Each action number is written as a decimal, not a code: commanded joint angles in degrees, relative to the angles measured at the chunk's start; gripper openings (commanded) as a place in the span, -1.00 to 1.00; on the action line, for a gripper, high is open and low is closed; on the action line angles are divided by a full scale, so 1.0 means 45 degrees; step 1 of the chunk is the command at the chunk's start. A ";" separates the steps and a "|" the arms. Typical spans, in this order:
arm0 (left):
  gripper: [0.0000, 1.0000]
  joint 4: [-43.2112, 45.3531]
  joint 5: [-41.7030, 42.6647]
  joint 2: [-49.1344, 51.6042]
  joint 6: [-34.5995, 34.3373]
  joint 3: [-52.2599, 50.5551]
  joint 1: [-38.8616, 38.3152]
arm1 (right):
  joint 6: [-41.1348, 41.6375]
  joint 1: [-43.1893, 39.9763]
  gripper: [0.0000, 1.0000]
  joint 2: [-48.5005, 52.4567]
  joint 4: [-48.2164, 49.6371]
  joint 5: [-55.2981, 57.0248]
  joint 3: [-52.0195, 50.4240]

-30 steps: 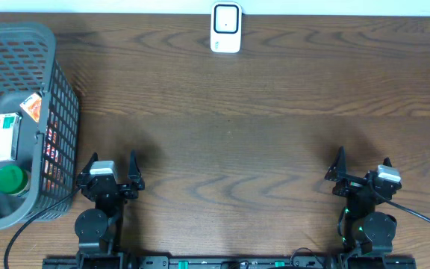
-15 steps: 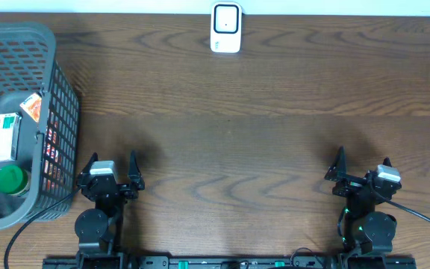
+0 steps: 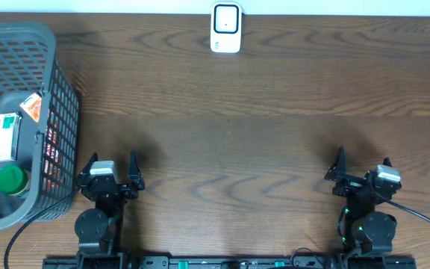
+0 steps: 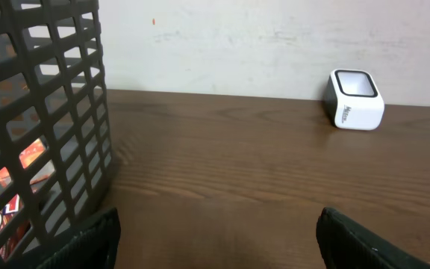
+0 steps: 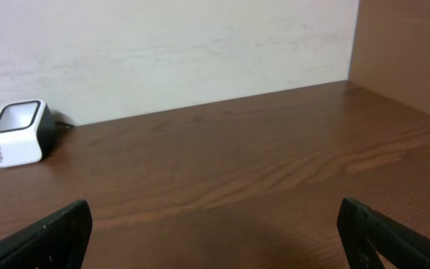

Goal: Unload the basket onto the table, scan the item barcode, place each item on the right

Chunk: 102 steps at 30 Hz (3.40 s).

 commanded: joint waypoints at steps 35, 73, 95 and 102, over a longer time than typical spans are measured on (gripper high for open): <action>0.70 -0.3653 0.5178 0.3638 0.1350 0.6018 0.0044 | -0.0087 -0.0058 0.99 0.0029 -0.0044 -0.0019 -0.0015; 0.70 -1.5548 -0.2705 1.5106 -0.6824 2.2012 0.6188 | -0.0083 -0.0058 0.99 0.0029 -0.0044 -0.0019 -0.0015; 0.70 -1.5120 -0.2181 2.0031 -0.9986 1.9511 1.0817 | -0.0087 -0.0058 0.98 0.0029 -0.0044 -0.0019 -0.0015; 0.71 -1.4931 -0.2176 2.1799 -0.9938 1.9506 1.0817 | -0.0087 -0.0058 0.99 0.0029 -0.0044 -0.0019 -0.0015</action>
